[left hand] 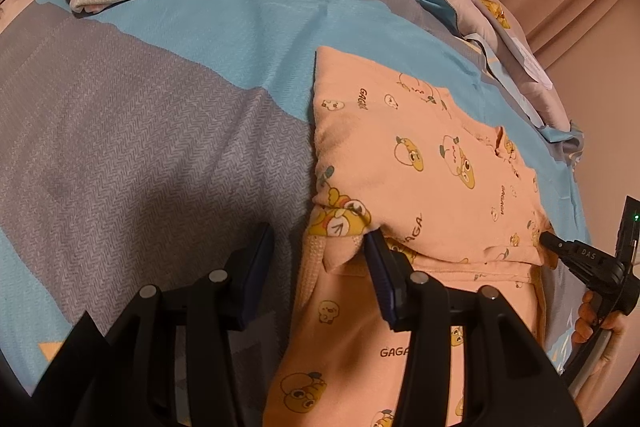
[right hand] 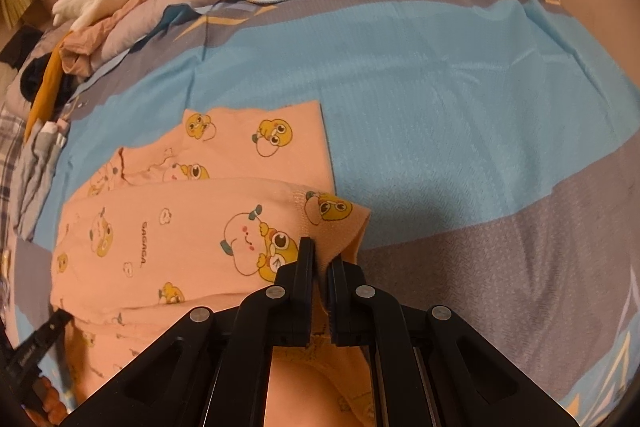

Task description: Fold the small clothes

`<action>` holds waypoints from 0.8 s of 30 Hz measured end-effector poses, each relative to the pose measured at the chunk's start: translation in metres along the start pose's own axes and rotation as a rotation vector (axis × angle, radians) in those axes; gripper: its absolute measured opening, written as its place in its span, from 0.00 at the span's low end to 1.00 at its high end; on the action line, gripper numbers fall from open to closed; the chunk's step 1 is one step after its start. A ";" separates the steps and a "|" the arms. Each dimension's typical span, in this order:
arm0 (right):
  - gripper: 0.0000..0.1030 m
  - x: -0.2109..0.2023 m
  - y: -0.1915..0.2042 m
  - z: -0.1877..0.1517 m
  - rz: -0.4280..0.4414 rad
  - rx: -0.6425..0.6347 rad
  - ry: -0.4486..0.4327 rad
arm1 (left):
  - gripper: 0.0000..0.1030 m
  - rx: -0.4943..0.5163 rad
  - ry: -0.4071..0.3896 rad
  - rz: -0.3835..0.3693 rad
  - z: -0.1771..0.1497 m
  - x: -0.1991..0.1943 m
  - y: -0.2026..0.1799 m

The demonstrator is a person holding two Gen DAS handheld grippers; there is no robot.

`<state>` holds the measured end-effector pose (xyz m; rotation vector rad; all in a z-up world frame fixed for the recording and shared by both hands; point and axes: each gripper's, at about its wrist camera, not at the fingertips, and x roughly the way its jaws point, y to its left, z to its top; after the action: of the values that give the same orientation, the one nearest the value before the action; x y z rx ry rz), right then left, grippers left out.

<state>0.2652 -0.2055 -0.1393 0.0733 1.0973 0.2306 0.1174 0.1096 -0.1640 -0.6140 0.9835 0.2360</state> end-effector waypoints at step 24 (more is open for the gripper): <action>0.15 -0.010 -0.028 -0.036 0.099 0.086 -0.006 | 0.47 -0.001 -0.004 -0.005 -0.004 -0.004 0.001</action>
<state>0.2334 -0.2371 -0.1521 0.2048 1.0991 0.2718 0.1114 0.1086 -0.1630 -0.6169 0.9780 0.2328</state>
